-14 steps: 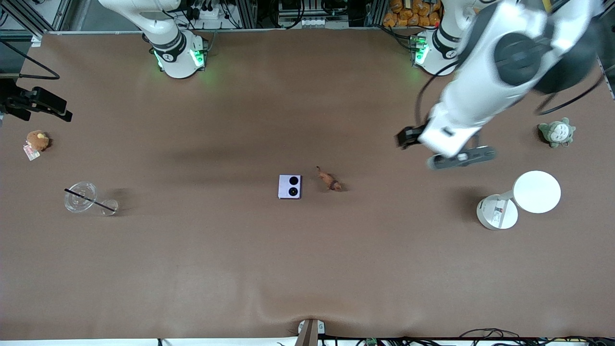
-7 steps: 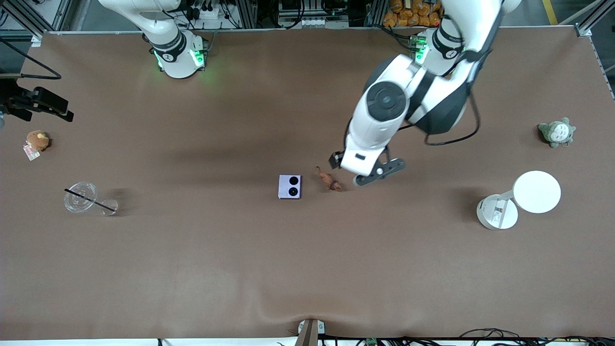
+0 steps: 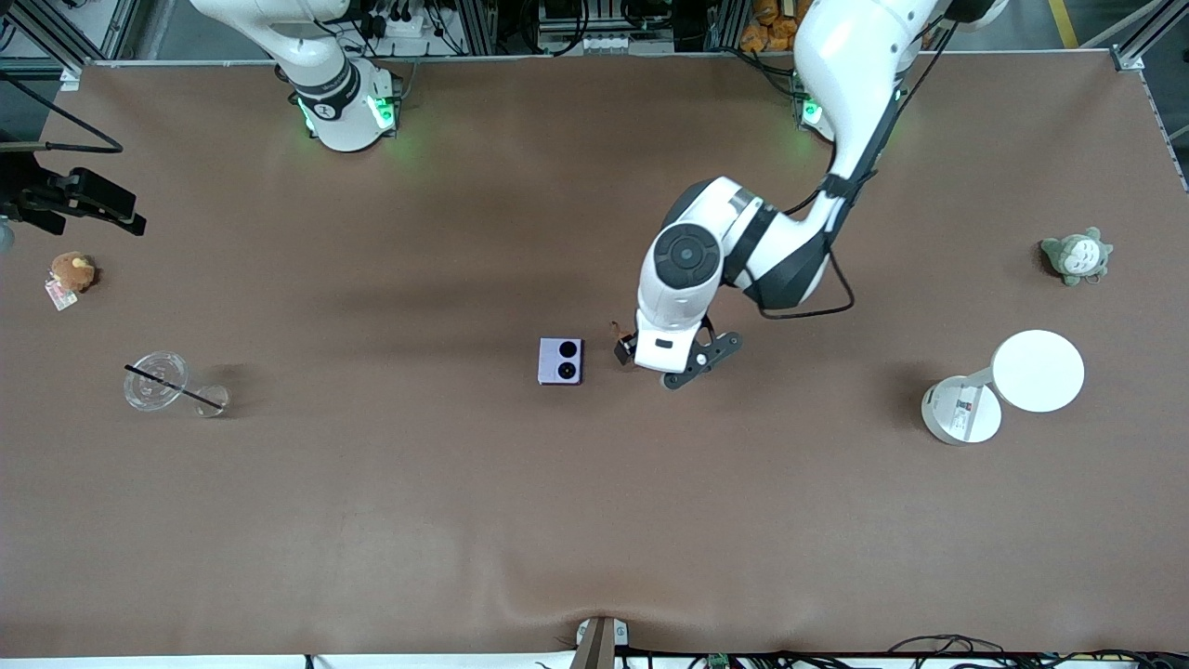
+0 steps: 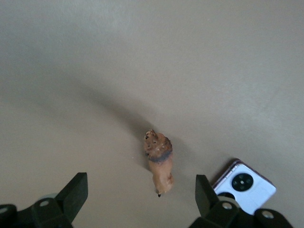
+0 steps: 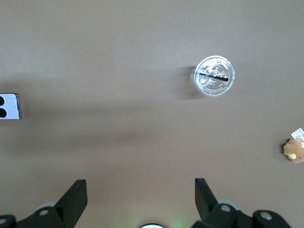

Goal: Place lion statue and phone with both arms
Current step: 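Grasp the lion with the left gripper while the right gripper reaches out, then grasp the white phone with the right gripper while the left holds the lion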

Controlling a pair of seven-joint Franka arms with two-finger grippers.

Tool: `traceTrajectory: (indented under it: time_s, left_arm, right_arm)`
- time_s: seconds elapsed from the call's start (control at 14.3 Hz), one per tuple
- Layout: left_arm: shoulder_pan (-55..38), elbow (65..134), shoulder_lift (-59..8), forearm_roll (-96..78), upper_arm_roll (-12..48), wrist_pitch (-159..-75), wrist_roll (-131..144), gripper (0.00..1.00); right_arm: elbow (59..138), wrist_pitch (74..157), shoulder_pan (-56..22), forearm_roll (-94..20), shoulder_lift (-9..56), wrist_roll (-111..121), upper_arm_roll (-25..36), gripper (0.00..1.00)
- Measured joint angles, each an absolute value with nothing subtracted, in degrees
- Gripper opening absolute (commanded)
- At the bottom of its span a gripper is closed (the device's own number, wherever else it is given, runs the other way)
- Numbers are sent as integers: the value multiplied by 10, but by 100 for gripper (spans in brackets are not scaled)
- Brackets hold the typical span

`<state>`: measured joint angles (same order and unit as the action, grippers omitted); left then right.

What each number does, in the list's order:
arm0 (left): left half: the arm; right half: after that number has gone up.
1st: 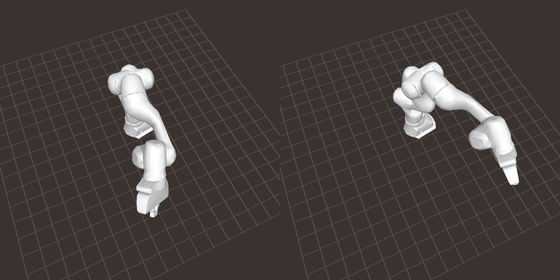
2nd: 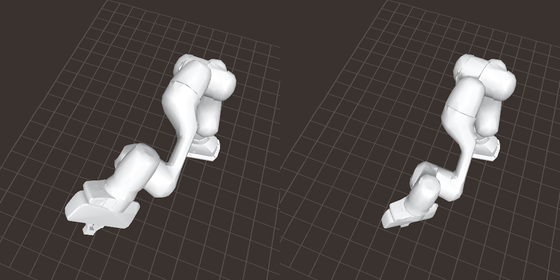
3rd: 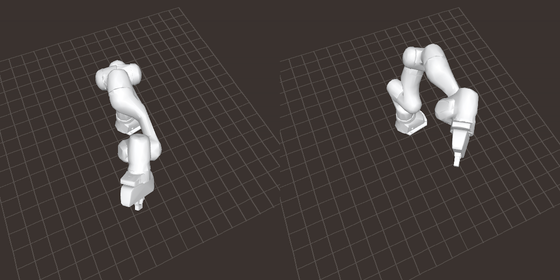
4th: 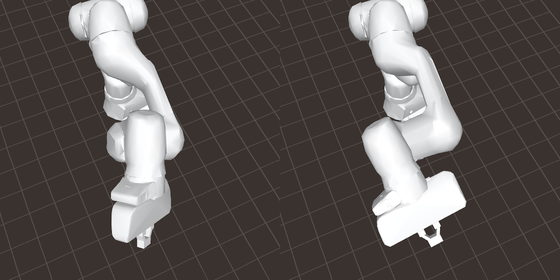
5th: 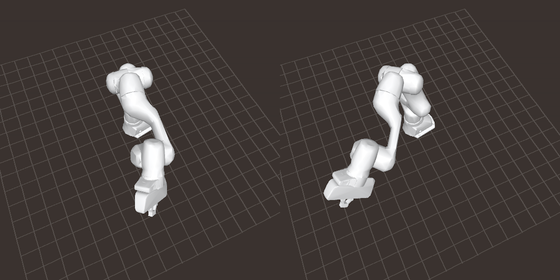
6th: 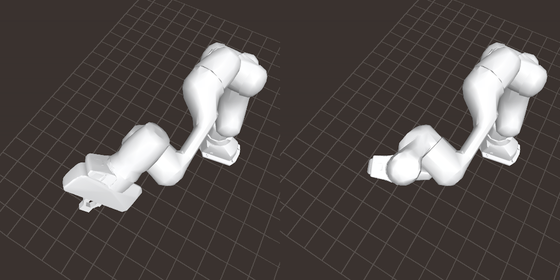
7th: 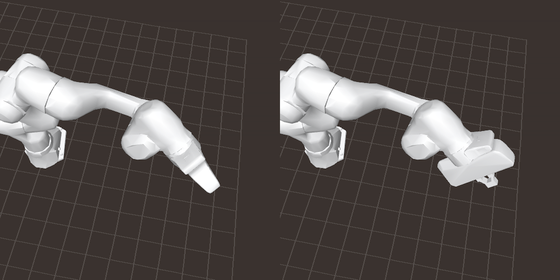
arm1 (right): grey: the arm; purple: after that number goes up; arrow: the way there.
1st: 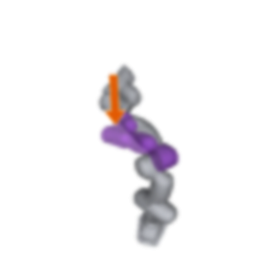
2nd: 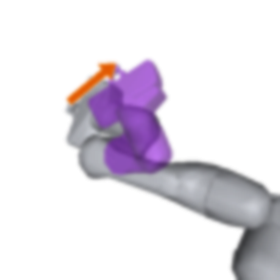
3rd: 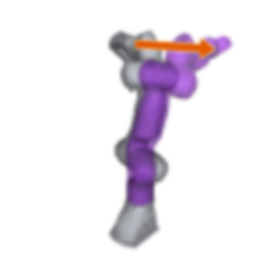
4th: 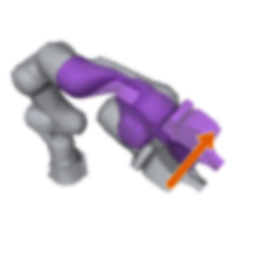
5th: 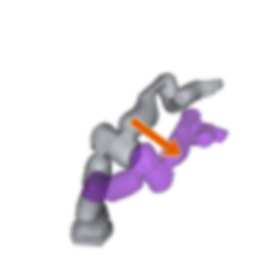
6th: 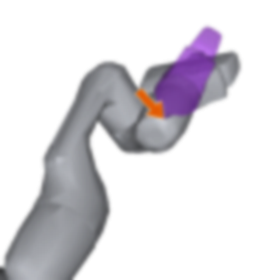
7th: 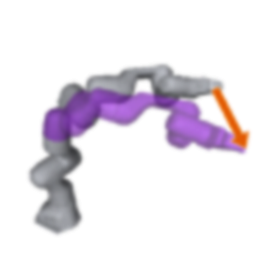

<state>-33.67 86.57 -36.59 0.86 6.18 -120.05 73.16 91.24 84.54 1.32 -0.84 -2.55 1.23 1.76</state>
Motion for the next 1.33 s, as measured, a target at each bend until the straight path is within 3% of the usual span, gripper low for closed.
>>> traceTrajectory:
  time_s: [0.21, 0.35, 0.49, 0.56, 0.63, 0.7, 1.05, 1.33]
  left_arm:
    - [-342, 865, -397, 17, 62, -1243, 775, 100]
    - [-348, 865, -416, 26, 62, -1255, 798, 89]
    - [-350, 864, -429, 27, 62, -1263, 810, 63]
    - [-350, 863, -433, 27, 62, -1265, 812, 39]
    - [-350, 862, -435, 27, 61, -1266, 812, 4]
    - [-350, 861, -436, 27, 61, -1266, 812, 0]
    - [-335, 855, -436, 27, 55, -1267, 773, 0]
    - [-325, 841, -426, 27, 56, -1266, 682, 0]
  right_arm:
    - [914, 845, 14, -8, -24, 12, 20, 100]
    - [916, 845, 15, -8, -24, 12, 22, 100]
    - [917, 845, 16, -8, -24, 12, 22, 100]
    - [918, 846, 16, -8, -24, 12, 22, 100]
    - [918, 847, 16, -8, -24, 12, 21, 100]
    - [919, 847, 16, -9, -24, 12, 20, 100]
    - [922, 858, -10, -10, -10, 1, 12, 100]
    - [924, 889, -52, -38, 40, -47, 11, 100]
